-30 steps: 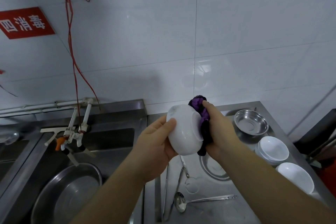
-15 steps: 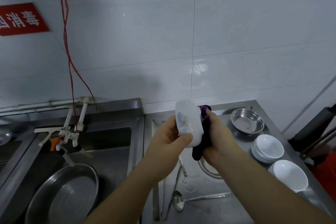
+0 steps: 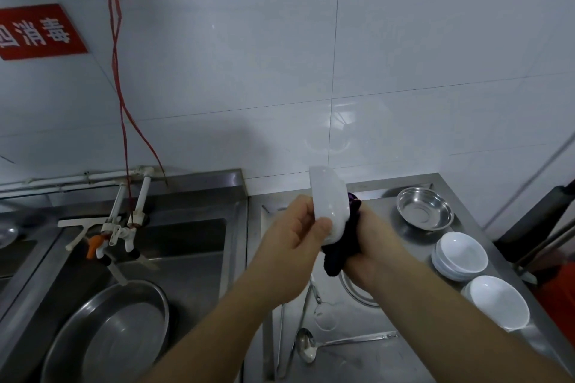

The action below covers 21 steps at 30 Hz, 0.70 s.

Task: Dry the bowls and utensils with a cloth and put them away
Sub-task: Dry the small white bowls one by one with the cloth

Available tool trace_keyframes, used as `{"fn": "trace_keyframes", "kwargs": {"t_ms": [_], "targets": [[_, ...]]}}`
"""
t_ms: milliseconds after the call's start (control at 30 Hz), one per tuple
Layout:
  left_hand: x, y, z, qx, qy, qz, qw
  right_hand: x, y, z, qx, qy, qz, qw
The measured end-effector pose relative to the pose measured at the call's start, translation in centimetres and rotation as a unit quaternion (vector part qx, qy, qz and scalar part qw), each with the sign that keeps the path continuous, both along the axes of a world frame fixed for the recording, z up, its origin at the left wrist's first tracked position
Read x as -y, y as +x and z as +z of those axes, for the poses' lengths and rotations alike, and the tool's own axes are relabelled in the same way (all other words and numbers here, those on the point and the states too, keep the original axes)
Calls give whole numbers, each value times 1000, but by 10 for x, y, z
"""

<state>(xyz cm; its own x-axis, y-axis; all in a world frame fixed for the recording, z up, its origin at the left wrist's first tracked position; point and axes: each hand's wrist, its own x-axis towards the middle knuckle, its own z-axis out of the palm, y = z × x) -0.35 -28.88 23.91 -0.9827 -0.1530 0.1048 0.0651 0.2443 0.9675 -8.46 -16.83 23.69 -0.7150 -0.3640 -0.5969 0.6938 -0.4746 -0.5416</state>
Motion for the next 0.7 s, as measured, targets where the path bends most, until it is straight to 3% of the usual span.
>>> {"fn": "trace_keyframes", "kwargs": {"t_ms": [167,400,700], "targets": [[0,-2,-8,-16,-97,26,995,3,8,-6,-29,28,-26,999],[10,1,-17,27,-179,-16,983,-3,7,-9,-176,82,-62,979],[11,7,-17,37,-332,-73,940,-2,0,-17,-114,65,-67,989]]}}
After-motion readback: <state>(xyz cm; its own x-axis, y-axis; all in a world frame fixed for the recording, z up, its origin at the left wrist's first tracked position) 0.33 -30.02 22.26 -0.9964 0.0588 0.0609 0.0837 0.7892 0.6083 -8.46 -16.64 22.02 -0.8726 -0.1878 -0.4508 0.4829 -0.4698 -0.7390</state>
